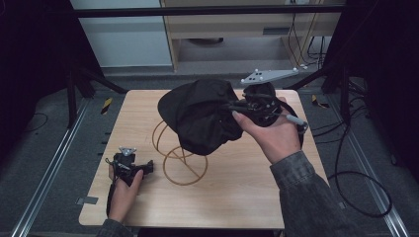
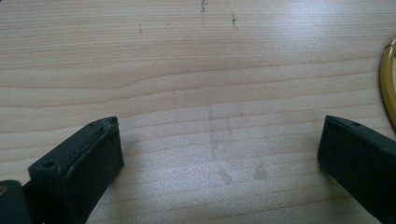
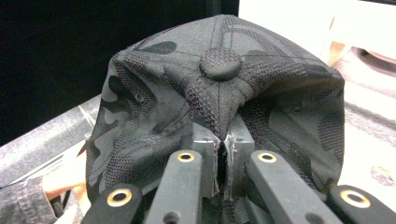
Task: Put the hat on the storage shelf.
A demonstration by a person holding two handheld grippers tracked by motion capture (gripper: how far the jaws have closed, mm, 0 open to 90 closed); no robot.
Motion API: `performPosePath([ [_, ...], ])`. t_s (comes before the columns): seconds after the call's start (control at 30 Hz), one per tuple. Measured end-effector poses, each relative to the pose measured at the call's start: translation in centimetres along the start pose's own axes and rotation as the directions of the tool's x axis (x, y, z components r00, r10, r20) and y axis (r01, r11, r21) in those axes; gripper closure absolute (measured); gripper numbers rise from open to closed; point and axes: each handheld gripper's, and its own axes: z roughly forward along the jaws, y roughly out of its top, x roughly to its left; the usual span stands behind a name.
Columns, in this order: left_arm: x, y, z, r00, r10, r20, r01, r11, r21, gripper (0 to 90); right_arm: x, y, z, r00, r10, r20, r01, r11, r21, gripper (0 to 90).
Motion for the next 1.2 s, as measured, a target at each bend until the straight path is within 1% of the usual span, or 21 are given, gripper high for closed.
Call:
performPosePath([
  [0.03,0.0,0.0,0.0,1.0000,0.000,0.000,0.000,1.0000,0.000,0.0,0.4,0.1,0.3,0.9999,-0.005,-0.013,0.005,1.0000,0.001,86.0],
  [0.1,0.0,0.0,0.0,1.0000,0.000,0.001,0.000,1.0000,0.000,0.0,0.6,0.2,0.6,0.9998,-0.006,-0.019,0.006,1.0000,0.005,86.0],
  [0.33,0.0,0.0,0.0,1.0000,0.003,0.002,-0.003,1.0000,0.001,0.0,1.0,-0.1,1.5,0.9995,-0.017,-0.028,0.017,0.9998,0.014,86.0],
  [0.43,0.0,0.0,0.0,1.0000,0.004,0.002,-0.004,1.0000,0.001,0.0,1.0,-0.2,1.8,0.9994,-0.009,-0.033,0.009,0.9998,0.016,85.9],
  [0.6,0.0,0.0,0.0,1.0000,0.005,0.003,-0.005,1.0000,0.001,0.0,1.3,-0.6,2.5,0.9992,-0.013,-0.039,0.013,0.9998,0.016,86.0],
  [0.87,0.0,0.0,0.0,1.0000,0.005,0.003,-0.005,1.0000,0.001,0.0,1.3,-0.9,3.4,0.9987,-0.012,-0.050,0.013,0.9996,0.026,85.7],
  [1.1,0.0,0.0,0.0,1.0000,0.008,0.001,-0.008,1.0000,0.001,0.0,1.2,-1.9,4.1,0.9985,-0.005,-0.054,0.007,0.9992,0.041,85.3],
  [1.2,-0.1,0.0,0.0,1.0000,0.008,0.004,-0.008,1.0000,0.001,0.0,0.9,-2.4,4.4,0.9979,0.004,-0.064,0.000,0.9985,0.055,84.7],
])
